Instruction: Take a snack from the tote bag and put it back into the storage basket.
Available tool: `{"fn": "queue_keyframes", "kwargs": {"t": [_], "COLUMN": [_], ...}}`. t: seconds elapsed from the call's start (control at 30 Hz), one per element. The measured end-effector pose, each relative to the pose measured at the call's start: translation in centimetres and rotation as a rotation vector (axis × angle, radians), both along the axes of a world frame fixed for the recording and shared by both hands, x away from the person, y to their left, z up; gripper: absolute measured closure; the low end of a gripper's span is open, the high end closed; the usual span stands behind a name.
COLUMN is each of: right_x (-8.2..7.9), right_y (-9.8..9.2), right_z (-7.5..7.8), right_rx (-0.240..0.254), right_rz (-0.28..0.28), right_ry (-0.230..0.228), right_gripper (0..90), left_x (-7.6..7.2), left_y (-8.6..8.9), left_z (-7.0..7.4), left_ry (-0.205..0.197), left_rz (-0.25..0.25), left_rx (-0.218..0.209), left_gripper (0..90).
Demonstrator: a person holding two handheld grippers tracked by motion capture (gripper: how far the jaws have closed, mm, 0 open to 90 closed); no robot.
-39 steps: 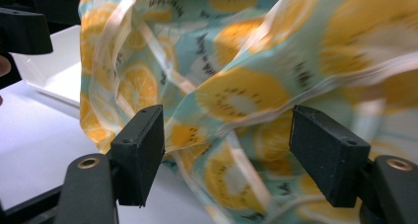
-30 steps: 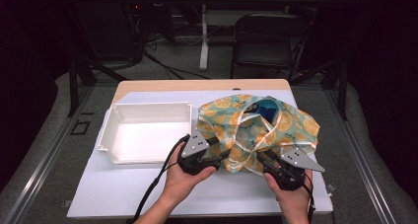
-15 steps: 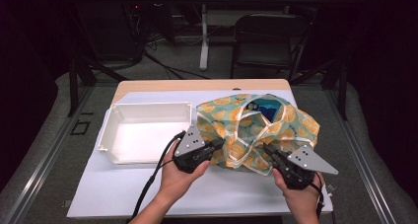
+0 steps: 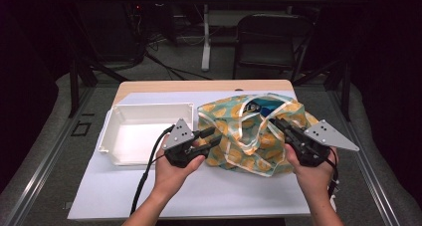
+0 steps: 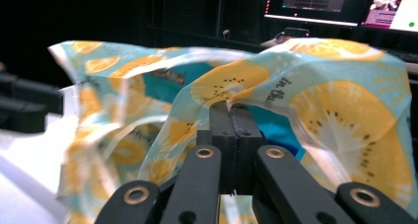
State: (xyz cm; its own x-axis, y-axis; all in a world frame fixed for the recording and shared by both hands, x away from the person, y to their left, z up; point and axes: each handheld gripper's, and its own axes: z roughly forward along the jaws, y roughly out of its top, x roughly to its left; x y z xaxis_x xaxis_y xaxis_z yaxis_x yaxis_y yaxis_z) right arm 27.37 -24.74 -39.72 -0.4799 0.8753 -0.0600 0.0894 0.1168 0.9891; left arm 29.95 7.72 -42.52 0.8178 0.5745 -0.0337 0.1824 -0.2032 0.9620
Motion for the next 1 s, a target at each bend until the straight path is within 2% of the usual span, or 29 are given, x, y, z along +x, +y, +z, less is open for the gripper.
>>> {"fn": "queue_keyframes", "kwargs": {"t": [0.13,0.17,0.37,0.6,0.67,0.73,0.8,0.83,0.87,0.93,0.97,1.0], "right_x": [0.8,1.0,2.4,3.4,3.8,4.0,4.4,4.6,4.7,5.0,5.2,5.4], "right_y": [-0.1,-0.1,-0.5,-1.2,-1.3,-1.3,-1.3,-1.4,-1.4,-1.5,-1.6,-1.5], "right_z": [0.9,1.1,1.9,1.6,1.6,1.7,1.9,2.1,2.4,2.9,3.1,3.2], "right_rx": [-0.012,-0.015,-0.026,-0.034,-0.031,-0.044,-0.052,-0.048,-0.045,-0.047,-0.051,-0.055], "right_rz": [-0.004,-0.005,-0.027,-0.049,-0.043,-0.042,-0.042,-0.043,-0.043,-0.048,-0.047,-0.051], "right_ry": [-0.010,-0.011,-0.008,0.012,0.017,0.020,0.017,0.015,0.017,0.010,0.008,0.006], "right_gripper": [90.0,90.0,90.0,90.0,90.0,90.0,90.0,90.0,90.0,90.0,90.0,90.0], "left_x": [0.1,0.1,0.5,1.4,1.8,2.2,2.9,3.1,3.3,3.8,4.0,4.2], "left_y": [0.4,0.5,1.6,1.7,1.4,0.9,0.5,0.3,0.2,0.2,0.2,0.3], "left_z": [0.0,0.1,1.1,2.5,3.1,3.7,4.0,4.2,4.3,4.7,4.9,5.1], "left_ry": [-0.015,-0.023,-0.044,-0.087,-0.112,-0.136,-0.140,-0.144,-0.151,-0.127,-0.113,-0.103], "left_rz": [0.040,0.048,0.153,0.194,0.178,0.176,0.153,0.155,0.152,0.120,0.107,0.093], "left_rx": [0.007,-0.008,-0.001,0.030,0.036,0.066,0.087,0.098,0.106,0.116,0.101,0.088], "left_gripper": [57.5,56.8,49.6,41.3,40.6,41.1,44.5,50.2,58.4,77.0,84.7,87.1]}}
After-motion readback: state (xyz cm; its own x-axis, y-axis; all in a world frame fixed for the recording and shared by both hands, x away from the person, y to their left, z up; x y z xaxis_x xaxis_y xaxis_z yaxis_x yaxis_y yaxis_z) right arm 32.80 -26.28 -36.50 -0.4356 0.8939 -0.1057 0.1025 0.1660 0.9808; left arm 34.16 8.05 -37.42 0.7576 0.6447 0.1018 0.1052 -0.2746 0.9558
